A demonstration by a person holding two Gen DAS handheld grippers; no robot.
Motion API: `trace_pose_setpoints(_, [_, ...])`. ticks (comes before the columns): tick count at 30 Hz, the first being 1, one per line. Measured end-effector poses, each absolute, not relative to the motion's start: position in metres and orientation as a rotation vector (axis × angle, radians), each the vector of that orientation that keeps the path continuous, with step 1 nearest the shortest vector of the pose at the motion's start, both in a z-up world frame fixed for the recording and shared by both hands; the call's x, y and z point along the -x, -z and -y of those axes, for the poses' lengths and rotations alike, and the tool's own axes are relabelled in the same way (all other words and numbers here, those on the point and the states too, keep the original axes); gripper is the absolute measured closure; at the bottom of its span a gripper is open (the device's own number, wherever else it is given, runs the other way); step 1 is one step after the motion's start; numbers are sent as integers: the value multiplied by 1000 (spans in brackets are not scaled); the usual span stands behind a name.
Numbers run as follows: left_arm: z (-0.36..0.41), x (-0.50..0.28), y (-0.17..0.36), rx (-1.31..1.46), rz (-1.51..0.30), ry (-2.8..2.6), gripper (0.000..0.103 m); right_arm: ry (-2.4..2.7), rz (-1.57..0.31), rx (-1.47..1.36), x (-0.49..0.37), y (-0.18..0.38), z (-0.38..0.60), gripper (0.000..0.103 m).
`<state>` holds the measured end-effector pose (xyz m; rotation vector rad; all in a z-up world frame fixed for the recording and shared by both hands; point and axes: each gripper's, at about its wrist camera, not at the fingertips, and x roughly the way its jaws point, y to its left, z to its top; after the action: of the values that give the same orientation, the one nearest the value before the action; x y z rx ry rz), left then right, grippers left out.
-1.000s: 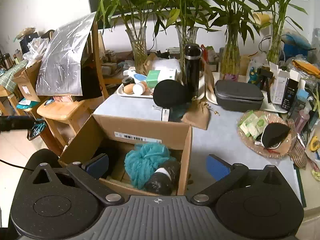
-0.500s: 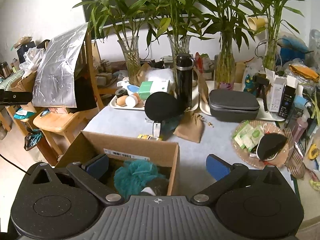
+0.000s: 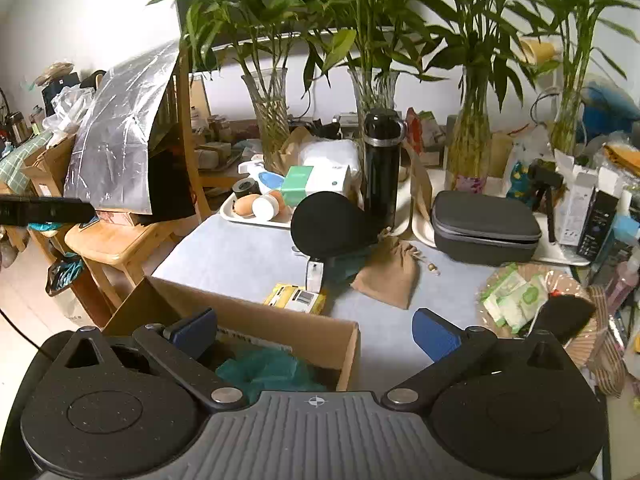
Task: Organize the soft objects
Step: 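Move the left tool down toward the yellow wipes pack on the table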
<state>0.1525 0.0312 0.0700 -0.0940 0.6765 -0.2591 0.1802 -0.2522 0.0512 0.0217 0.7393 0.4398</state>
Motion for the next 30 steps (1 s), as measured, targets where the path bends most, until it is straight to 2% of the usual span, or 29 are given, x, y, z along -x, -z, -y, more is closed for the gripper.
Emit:
trace_pose_setpoints(14, [-22, -205, -35, 82, -775, 297, 27, -442, -726, -27, -242, -20, 252, 0])
trace_pose_setpoints(30, [-5, -267, -10, 65, -967, 250, 27, -373, -639, -85, -300, 24, 256, 0])
